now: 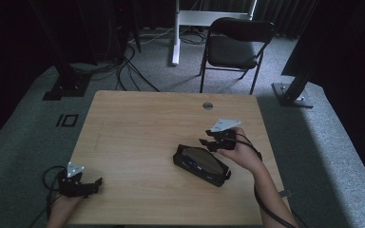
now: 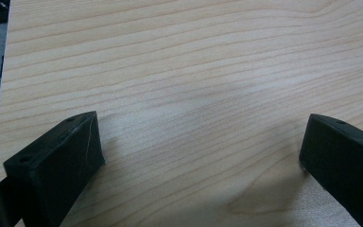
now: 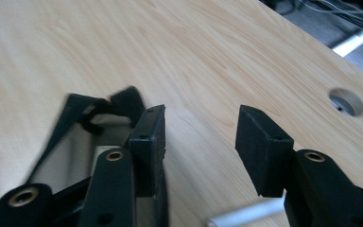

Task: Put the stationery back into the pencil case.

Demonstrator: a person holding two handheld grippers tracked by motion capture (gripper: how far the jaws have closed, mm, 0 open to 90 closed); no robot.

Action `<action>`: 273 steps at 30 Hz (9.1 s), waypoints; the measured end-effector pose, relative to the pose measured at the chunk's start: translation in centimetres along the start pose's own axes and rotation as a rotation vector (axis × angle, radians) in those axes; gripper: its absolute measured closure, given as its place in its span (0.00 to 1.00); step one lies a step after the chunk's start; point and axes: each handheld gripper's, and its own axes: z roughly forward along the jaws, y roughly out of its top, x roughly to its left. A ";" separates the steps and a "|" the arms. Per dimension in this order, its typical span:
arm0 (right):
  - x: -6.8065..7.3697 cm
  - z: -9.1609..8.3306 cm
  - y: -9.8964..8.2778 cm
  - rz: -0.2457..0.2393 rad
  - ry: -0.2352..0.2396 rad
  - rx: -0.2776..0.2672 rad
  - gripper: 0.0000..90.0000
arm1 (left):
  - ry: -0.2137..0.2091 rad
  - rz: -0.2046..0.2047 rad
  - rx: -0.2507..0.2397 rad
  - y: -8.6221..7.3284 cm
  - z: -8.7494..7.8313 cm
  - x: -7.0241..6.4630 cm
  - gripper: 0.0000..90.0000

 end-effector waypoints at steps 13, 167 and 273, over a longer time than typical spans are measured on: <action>-2.6 1.6 -2.0 0.184 -0.174 0.011 0.61 | 0.000 0.000 0.000 0.0 0.0 0.0 0.00; 1.3 -4.4 -0.2 0.009 0.158 -0.027 0.87 | 0.000 0.001 0.000 0.0 0.0 0.0 0.00; 3.1 -0.7 -0.7 -0.081 0.230 0.145 0.73 | 0.000 0.000 0.000 0.0 0.0 0.0 0.00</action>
